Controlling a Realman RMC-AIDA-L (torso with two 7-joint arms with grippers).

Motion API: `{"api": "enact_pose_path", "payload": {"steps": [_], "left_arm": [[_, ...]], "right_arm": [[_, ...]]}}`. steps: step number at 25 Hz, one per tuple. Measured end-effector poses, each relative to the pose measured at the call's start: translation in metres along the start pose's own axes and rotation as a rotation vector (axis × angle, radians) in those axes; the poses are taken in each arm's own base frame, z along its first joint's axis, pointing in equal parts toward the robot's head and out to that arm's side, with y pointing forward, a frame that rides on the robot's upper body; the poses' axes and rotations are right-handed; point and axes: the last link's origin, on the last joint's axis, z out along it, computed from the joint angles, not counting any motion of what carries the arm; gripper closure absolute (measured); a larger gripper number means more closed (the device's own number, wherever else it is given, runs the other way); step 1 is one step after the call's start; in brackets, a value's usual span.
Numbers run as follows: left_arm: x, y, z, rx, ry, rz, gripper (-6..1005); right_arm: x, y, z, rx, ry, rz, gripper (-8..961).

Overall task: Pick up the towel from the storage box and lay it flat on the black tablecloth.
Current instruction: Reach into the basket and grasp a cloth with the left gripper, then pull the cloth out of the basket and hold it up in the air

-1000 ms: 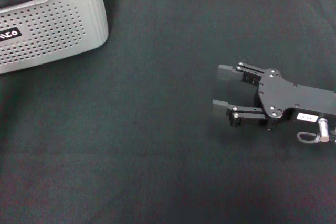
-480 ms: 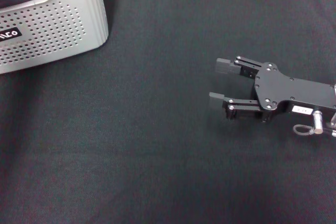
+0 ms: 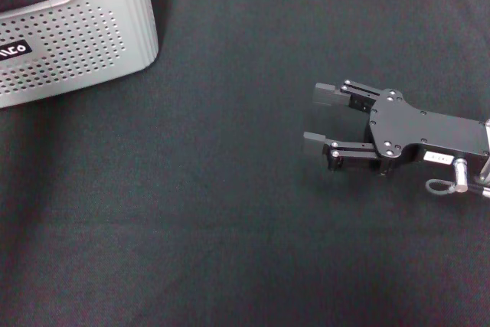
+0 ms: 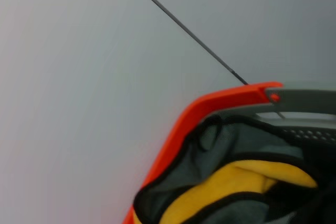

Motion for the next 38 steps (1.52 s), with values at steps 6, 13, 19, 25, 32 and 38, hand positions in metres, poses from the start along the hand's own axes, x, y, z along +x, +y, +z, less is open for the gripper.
{"api": "enact_pose_path", "payload": {"steps": [6, 13, 19, 25, 32, 38], "left_arm": [[-0.003, -0.002, 0.011, 0.036, 0.015, -0.007, 388], [-0.005, 0.001, 0.01, 0.024, 0.005, 0.01, 497], [-0.005, 0.002, 0.009, 0.016, 0.004, 0.001, 746], [0.012, -0.008, -0.002, 0.022, 0.111, -0.128, 942], [0.032, -0.043, -0.036, -0.019, 0.421, -0.448, 992], [0.041, -0.05, -0.075, -0.221, 0.673, -0.559, 990]], "right_arm": [[0.002, 0.001, -0.003, 0.009, -0.001, 0.007, 84], [0.004, 0.002, -0.005, 0.014, -0.002, 0.011, 85], [0.004, 0.002, -0.005, 0.013, 0.0, 0.012, 84], [0.005, 0.003, -0.007, 0.028, -0.016, 0.018, 85], [0.003, 0.007, -0.017, 0.063, -0.099, -0.053, 84], [-0.005, 0.013, -0.019, 0.052, -0.158, -0.302, 92]]}}
